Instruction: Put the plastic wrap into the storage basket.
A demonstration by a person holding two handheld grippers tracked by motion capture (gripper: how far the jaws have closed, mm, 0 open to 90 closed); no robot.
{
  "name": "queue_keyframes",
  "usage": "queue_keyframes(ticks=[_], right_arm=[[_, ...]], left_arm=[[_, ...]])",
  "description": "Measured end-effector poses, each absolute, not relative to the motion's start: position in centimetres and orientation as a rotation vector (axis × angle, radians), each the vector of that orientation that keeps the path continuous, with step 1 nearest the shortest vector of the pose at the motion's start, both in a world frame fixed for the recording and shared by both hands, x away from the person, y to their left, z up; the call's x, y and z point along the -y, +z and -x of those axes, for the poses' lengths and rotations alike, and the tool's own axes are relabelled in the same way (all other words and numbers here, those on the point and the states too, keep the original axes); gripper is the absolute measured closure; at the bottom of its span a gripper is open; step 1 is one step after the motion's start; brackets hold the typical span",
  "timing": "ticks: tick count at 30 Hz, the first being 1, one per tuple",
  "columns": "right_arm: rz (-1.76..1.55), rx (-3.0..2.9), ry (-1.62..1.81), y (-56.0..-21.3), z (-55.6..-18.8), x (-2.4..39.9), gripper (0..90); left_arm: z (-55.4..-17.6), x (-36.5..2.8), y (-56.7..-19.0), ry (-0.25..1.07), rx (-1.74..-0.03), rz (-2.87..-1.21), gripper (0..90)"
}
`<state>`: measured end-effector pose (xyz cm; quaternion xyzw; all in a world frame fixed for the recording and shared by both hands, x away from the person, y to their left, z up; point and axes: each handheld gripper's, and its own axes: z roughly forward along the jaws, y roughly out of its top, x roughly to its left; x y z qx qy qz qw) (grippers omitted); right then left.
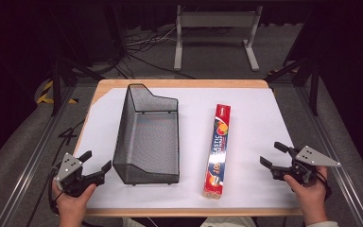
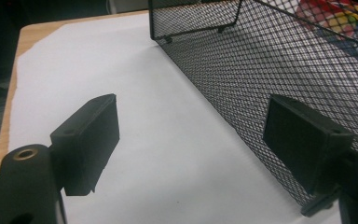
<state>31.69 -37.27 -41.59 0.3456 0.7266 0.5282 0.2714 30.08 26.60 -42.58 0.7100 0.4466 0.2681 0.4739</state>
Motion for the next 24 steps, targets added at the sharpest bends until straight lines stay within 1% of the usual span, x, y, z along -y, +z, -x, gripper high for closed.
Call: queue_keyframes(ticks=[5,8,13,15,18,20,21,22,24], right_arm=[[-0.925,-1.980,1.424,-41.4,-31.5,36.9,22.8],[-0.926,-2.011,1.415,-41.3,-31.2,36.6,31.0],[-0.879,-2.037,1.439,-41.1,-31.1,36.1,39.4],[-0.849,-2.050,1.456,-40.8,-30.9,35.7,46.2],[-0.792,-2.094,1.458,-40.3,-30.7,34.6,53.7],[-0.777,-2.111,1.505,-40.0,-30.6,33.8,62.3],[-0.777,-2.111,1.505,-40.0,-30.6,33.8,62.3],[-0.794,-2.153,1.501,-39.8,-30.6,33.4,64.8],[-0.760,-2.192,1.468,-39.5,-30.3,32.4,74.6]], left_arm=[[-30.4,-26.7,-42.6,0.662,-1.105,-1.721,18.6],[-30.3,-26.6,-42.5,0.669,-1.094,-1.727,18.6],[-30.3,-26.5,-42.6,0.658,-1.090,-1.733,18.6],[-30.3,-26.5,-42.6,0.658,-1.090,-1.732,18.7],[-30.2,-26.5,-42.6,0.661,-1.087,-1.733,19.5],[-30.1,-26.4,-42.7,0.656,-1.091,-1.735,19.9],[-30.1,-26.4,-42.7,0.656,-1.091,-1.735,20.0],[-30.1,-26.4,-42.7,0.658,-1.091,-1.736,20.0],[-30.1,-26.4,-42.7,0.658,-1.090,-1.739,20.2]])
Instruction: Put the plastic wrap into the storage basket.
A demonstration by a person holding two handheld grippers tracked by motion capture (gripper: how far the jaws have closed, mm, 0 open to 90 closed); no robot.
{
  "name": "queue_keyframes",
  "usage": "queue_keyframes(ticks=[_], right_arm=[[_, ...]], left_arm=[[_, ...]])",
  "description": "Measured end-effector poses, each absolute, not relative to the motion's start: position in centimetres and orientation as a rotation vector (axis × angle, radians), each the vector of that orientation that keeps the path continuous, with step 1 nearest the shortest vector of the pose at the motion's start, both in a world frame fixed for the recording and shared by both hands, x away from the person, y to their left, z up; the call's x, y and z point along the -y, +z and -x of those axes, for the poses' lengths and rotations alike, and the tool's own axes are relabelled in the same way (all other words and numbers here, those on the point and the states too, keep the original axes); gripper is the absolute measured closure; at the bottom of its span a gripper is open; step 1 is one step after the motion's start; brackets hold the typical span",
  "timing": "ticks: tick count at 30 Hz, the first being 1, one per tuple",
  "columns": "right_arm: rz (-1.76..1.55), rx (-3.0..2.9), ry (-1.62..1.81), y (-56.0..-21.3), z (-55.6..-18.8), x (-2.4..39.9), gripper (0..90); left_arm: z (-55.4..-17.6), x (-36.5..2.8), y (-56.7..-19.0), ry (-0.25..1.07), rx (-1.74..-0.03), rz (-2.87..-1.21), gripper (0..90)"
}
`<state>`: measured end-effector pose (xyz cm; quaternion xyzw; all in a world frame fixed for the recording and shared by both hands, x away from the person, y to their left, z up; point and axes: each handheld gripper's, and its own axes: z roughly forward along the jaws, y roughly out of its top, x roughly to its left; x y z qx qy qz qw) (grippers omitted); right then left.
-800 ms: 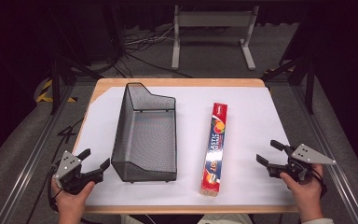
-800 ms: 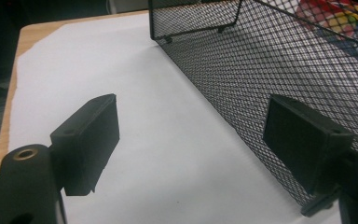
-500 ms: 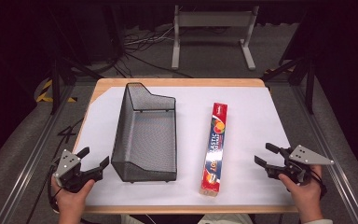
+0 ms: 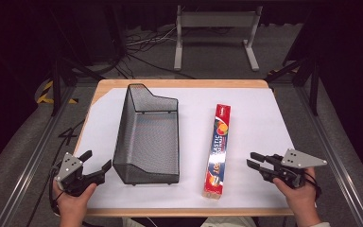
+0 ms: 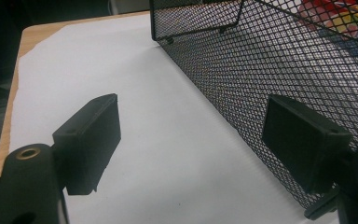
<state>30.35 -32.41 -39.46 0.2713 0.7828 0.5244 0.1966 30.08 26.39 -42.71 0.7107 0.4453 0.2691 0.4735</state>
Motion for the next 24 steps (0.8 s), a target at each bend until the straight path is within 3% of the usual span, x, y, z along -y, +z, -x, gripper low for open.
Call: queue_keyframes(ticks=[4,24], right_arm=[[-0.701,-2.261,1.488,-39.1,-30.0,30.7,89.5],[-0.495,-2.507,1.499,-39.4,-28.7,22.5,90.0]], left_arm=[[-30.0,-26.4,-42.7,0.663,-1.093,-1.737,20.5],[-30.0,-26.3,-42.8,0.662,-1.099,-1.741,21.1]])
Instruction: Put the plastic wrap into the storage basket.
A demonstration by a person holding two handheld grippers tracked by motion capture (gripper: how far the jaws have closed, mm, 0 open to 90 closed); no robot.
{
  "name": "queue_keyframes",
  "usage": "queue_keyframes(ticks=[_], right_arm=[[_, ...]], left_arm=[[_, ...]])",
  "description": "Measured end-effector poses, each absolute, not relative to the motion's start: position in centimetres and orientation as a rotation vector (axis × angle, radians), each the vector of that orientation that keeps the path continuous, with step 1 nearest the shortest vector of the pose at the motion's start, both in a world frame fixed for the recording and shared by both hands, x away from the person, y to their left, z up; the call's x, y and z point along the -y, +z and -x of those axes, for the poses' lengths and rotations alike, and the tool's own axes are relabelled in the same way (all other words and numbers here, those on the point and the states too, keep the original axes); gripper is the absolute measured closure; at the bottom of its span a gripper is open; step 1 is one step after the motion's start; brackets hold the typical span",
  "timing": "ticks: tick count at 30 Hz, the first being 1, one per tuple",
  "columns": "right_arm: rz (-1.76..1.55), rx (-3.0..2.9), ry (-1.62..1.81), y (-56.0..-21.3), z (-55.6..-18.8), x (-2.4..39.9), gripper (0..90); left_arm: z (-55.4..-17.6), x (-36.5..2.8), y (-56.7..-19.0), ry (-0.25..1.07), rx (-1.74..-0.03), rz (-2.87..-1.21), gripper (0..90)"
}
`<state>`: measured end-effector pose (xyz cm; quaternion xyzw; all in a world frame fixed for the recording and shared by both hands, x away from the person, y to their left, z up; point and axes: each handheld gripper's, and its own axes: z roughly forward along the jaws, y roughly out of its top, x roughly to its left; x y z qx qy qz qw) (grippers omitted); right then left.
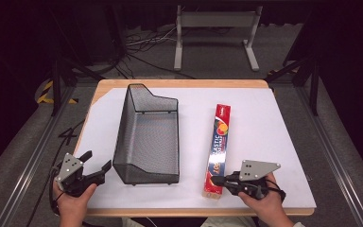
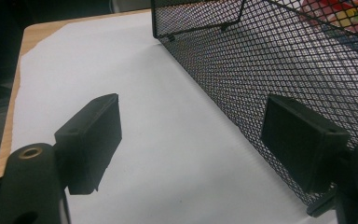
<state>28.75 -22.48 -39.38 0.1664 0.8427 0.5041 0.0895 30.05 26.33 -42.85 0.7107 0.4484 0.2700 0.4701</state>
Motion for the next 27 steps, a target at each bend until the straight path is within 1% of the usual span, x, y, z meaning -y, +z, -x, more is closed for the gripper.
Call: queue_keyframes(ticks=[11,20,27], right_arm=[[-0.501,-2.593,1.418,-39.4,-29.5,19.2,90.0],[-0.502,-2.696,1.230,-39.4,-30.4,16.9,90.0],[-0.523,-2.768,1.087,-39.5,-31.4,16.1,90.0]], left_arm=[[-30.0,-26.4,-42.8,0.665,-1.094,-1.745,21.0],[-30.1,-26.5,-42.9,0.661,-1.105,-1.749,21.0],[-30.1,-26.5,-43.0,0.650,-1.107,-1.752,20.9]])
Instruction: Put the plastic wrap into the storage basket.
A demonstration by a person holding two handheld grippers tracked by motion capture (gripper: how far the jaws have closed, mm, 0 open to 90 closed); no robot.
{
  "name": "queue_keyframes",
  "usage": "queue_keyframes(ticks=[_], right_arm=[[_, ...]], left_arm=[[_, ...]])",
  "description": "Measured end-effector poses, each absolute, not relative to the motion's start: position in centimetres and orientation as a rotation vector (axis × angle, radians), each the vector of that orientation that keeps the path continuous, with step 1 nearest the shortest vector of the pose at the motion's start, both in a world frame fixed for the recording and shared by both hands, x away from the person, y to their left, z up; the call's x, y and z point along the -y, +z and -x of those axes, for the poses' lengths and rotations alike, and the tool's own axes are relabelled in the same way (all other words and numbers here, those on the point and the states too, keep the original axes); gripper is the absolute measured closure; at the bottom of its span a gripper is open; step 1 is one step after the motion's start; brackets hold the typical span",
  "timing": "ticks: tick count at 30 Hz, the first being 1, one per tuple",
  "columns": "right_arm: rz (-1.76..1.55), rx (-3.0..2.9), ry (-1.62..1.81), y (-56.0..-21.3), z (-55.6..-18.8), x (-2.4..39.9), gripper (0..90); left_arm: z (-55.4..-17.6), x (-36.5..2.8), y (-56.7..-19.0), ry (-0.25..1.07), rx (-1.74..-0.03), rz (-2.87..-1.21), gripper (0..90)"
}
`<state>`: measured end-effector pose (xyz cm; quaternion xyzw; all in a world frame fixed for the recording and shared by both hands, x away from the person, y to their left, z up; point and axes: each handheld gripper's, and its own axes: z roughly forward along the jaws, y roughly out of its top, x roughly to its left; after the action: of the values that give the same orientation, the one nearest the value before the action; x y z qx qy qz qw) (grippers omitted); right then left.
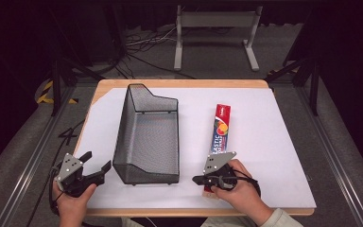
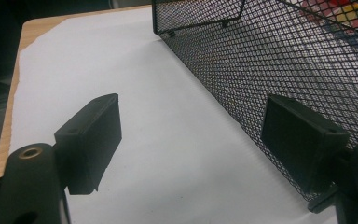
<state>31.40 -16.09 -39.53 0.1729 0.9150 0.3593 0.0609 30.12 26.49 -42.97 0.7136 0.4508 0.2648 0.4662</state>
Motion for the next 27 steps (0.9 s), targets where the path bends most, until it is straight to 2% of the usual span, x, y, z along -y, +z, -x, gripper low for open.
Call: queue_keyframes(ticks=[27], right_arm=[[-0.521,-2.903,0.781,-39.6,-30.9,15.7,90.0]], left_arm=[[-30.1,-26.9,-43.1,0.641,-1.116,-1.753,20.8]])
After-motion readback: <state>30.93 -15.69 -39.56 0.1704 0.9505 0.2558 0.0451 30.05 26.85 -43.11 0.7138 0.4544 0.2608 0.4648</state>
